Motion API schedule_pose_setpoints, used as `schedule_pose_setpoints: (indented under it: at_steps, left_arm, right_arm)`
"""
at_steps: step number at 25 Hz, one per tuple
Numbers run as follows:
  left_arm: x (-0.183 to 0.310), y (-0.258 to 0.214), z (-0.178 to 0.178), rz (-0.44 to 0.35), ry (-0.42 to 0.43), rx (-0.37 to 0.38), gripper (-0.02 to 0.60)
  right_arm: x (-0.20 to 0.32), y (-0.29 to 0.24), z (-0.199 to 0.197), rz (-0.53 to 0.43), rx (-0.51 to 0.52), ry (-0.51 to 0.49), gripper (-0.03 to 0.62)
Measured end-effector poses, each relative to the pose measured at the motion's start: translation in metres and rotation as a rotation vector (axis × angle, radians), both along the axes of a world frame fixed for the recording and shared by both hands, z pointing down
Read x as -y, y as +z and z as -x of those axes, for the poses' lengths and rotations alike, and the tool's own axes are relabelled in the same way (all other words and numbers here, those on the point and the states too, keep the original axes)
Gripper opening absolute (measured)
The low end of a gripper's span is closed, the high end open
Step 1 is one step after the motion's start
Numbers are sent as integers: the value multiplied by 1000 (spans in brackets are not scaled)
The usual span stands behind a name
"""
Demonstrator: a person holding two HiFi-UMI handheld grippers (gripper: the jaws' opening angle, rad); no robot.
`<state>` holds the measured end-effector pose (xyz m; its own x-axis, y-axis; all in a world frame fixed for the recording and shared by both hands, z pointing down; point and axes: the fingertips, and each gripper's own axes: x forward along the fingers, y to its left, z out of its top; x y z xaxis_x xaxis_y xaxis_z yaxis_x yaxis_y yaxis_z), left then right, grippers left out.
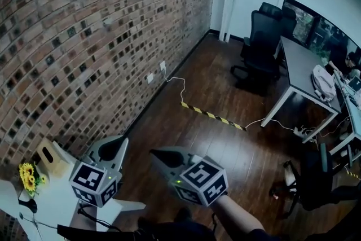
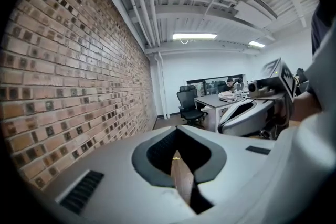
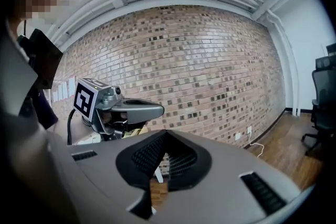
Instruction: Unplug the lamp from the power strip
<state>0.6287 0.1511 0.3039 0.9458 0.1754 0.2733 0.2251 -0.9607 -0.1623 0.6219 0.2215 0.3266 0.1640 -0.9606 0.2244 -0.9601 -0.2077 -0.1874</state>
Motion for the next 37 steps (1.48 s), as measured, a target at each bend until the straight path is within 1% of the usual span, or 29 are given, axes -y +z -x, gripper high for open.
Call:
schedule_pose_setpoints:
  at_steps: [2,5,7,9,12,15,19,23,29,32,37]
  left_arm:
    - [-11,-5,-12,-14,-8,-13,23]
    - [-24,-14,-25,-40,-19,-56,23]
    - [-35,-18,-30,-41,-25,-73,23]
    - [-45,-20,-37,-35,-23,-67,23]
    - [-56,-18,-47,-43,-24,-38,23]
    - [-59,-17,-54,-40,-31,-17,23]
    - [-55,-9,-66,-35,-17,-8,23]
    - [-42,-3,-84,-9,-13,-21,23]
    - [-20,2,-119,43,14,-46,23]
    - [7,3,-135,75,16,-51,23]
    - [71,10,-156,123,0,-37,23]
  right_arm:
    - [-11,-4,-13,-13,-13,-2,2]
    - [-25,-9,-27,-38,-45,-10,2]
    - [-32,-11,-34,-55,-55,-25,2]
    - [-40,-13,-41,-72,-48,-35,0]
    - [-48,-14,-53,-88,-44,-33,-2]
    - [-49,-12,-61,-89,-36,-39,-2]
    - [-47,-8,-70,-80,-31,-37,-2]
    - [-41,-5,-82,-55,-36,-30,-2]
    - [-19,-5,-113,-5,-63,-10,-2]
    - [6,-7,-128,13,-68,-4,-2]
    - [64,-4,-144,39,-69,-11,-2]
